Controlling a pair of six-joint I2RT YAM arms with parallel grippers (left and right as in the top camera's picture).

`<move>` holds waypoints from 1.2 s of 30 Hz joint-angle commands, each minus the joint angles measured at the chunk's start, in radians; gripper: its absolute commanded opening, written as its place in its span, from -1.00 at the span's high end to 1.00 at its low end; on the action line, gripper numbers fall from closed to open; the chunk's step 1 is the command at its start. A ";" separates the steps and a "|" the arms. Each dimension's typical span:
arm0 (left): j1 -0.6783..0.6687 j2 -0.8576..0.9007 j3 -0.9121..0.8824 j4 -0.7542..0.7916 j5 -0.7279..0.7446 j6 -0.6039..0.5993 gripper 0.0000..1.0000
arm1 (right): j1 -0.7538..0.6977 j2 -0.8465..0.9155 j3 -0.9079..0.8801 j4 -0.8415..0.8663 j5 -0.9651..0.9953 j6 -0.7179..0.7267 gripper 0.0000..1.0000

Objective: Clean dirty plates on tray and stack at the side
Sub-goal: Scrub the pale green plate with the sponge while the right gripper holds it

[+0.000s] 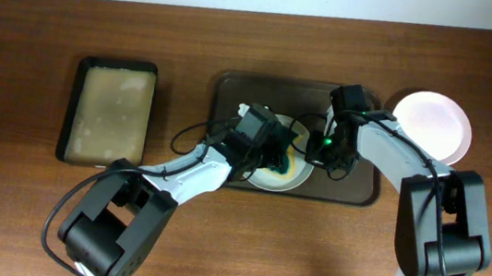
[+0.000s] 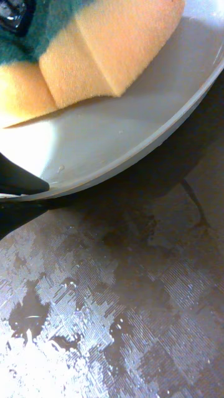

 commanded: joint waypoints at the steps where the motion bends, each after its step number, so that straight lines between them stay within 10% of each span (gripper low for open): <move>1: 0.002 -0.006 -0.011 -0.031 -0.095 0.012 0.41 | -0.002 0.041 -0.026 -0.005 0.058 0.007 0.91; 7: -0.024 -0.005 -0.011 -0.017 -0.094 0.012 0.12 | -0.002 0.041 -0.026 0.003 0.058 0.007 0.91; 13: -0.043 -0.006 -0.011 0.014 -0.114 0.012 1.00 | -0.002 0.041 -0.026 0.003 0.058 0.007 0.91; 27: -0.023 -0.038 0.016 -0.157 -0.760 0.223 1.00 | -0.002 0.041 -0.026 0.006 0.058 0.007 0.91; 36: -0.024 -0.092 0.054 0.047 -0.252 0.195 1.00 | -0.002 0.041 -0.026 0.007 0.058 0.007 0.91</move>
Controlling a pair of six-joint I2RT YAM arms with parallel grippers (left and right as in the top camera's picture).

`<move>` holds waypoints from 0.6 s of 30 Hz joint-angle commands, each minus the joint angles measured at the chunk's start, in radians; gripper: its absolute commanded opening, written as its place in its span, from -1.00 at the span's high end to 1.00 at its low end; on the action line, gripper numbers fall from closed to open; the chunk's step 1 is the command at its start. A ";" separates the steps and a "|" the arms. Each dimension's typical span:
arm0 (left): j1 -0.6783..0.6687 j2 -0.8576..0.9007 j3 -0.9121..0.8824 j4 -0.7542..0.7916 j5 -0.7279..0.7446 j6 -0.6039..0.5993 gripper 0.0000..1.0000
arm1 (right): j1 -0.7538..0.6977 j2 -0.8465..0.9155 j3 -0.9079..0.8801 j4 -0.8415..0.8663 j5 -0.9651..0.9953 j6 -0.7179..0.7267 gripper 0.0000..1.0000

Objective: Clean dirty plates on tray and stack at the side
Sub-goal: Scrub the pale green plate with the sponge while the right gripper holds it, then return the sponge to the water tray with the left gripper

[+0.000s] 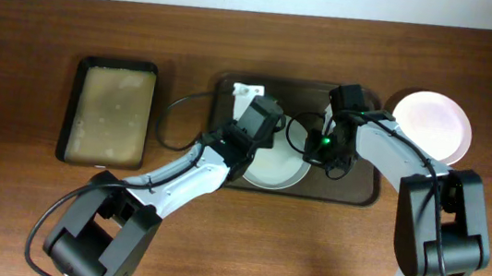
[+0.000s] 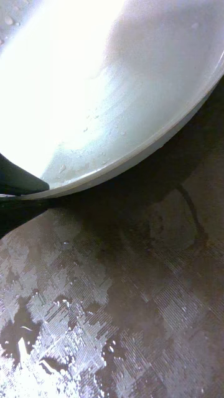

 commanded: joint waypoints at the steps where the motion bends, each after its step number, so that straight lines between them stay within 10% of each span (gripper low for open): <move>1: 0.000 0.015 0.023 0.063 0.227 -0.058 1.00 | -0.003 0.037 -0.026 -0.011 0.080 0.007 0.91; 10: 0.017 0.193 0.023 0.088 0.175 -0.010 1.00 | -0.003 0.037 -0.026 -0.011 0.080 0.007 0.92; 18: 0.080 0.002 0.027 -0.130 -0.289 0.066 1.00 | -0.003 0.037 -0.026 -0.007 0.080 0.007 0.92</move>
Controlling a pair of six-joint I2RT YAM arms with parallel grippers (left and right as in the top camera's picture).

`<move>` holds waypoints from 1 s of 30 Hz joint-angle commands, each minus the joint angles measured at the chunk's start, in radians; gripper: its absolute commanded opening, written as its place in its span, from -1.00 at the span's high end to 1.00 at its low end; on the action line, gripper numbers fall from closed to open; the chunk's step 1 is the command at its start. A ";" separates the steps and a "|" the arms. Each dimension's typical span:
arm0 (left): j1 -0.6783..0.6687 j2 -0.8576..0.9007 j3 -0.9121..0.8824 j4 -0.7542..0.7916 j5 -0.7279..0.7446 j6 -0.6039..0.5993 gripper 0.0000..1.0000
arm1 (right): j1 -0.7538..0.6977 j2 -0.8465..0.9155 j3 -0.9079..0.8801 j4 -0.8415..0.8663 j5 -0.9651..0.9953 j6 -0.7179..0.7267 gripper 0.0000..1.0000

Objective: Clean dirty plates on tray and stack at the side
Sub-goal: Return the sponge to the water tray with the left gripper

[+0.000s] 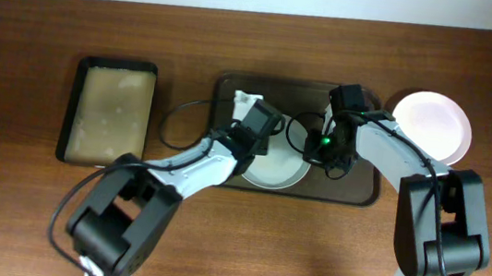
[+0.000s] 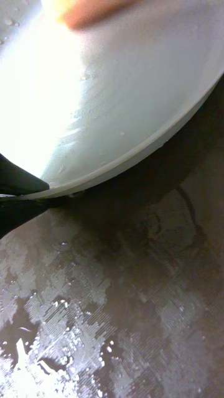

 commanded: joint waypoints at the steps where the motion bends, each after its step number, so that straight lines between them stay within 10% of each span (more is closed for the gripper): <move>1: 0.056 -0.143 -0.011 -0.041 -0.292 0.061 1.00 | -0.003 0.037 -0.026 -0.012 0.081 0.006 0.92; 9: 0.150 -0.327 -0.011 -0.030 -0.267 0.067 1.00 | -0.003 0.037 -0.026 -0.016 0.081 0.005 0.91; 22: 0.694 -0.172 -0.012 -0.151 0.203 0.160 1.00 | -0.003 0.037 -0.026 -0.013 0.080 0.005 0.91; 30: 0.731 -0.148 -0.011 -0.150 0.336 0.161 0.10 | -0.003 0.037 -0.026 -0.004 0.080 0.006 0.91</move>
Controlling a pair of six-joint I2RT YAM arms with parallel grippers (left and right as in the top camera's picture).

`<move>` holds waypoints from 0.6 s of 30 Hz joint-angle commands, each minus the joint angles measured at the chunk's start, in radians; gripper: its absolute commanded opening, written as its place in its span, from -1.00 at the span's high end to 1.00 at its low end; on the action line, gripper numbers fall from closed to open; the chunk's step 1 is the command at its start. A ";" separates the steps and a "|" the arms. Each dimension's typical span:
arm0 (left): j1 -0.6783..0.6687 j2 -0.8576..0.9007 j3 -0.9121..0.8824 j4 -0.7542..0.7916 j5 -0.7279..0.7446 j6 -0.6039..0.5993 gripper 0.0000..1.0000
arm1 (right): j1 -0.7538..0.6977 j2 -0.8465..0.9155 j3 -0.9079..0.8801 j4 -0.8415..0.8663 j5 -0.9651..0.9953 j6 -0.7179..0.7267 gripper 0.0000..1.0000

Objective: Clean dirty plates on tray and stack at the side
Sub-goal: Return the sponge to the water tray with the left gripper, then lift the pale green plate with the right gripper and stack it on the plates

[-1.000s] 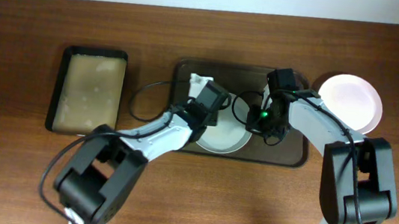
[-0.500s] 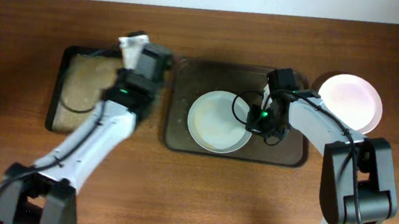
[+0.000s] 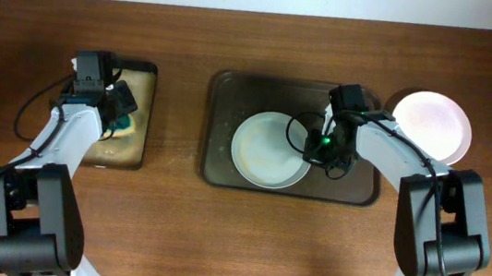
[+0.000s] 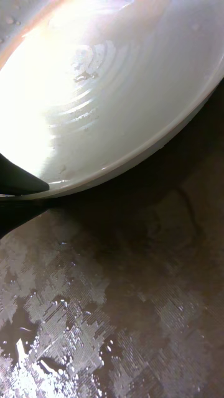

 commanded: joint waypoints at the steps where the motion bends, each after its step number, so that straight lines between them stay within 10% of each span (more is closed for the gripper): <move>1: 0.000 -0.005 0.003 0.009 0.063 0.003 0.07 | -0.003 0.037 -0.026 -0.005 0.080 0.005 0.91; 4: 0.000 -0.064 0.018 -0.002 0.063 0.003 -0.02 | -0.003 0.037 -0.026 -0.005 0.080 0.005 0.92; 8: 0.000 -0.216 0.018 -0.024 0.063 0.002 -0.56 | -0.003 0.010 -0.012 -0.016 0.064 0.004 0.92; 9: -0.001 -0.242 0.018 -0.037 0.063 0.002 -0.96 | -0.003 -0.008 0.000 -0.030 0.062 0.003 0.92; 18: -0.001 -0.286 0.018 -0.070 0.063 0.002 -0.99 | 0.045 -0.187 0.301 -0.375 0.430 -0.027 0.92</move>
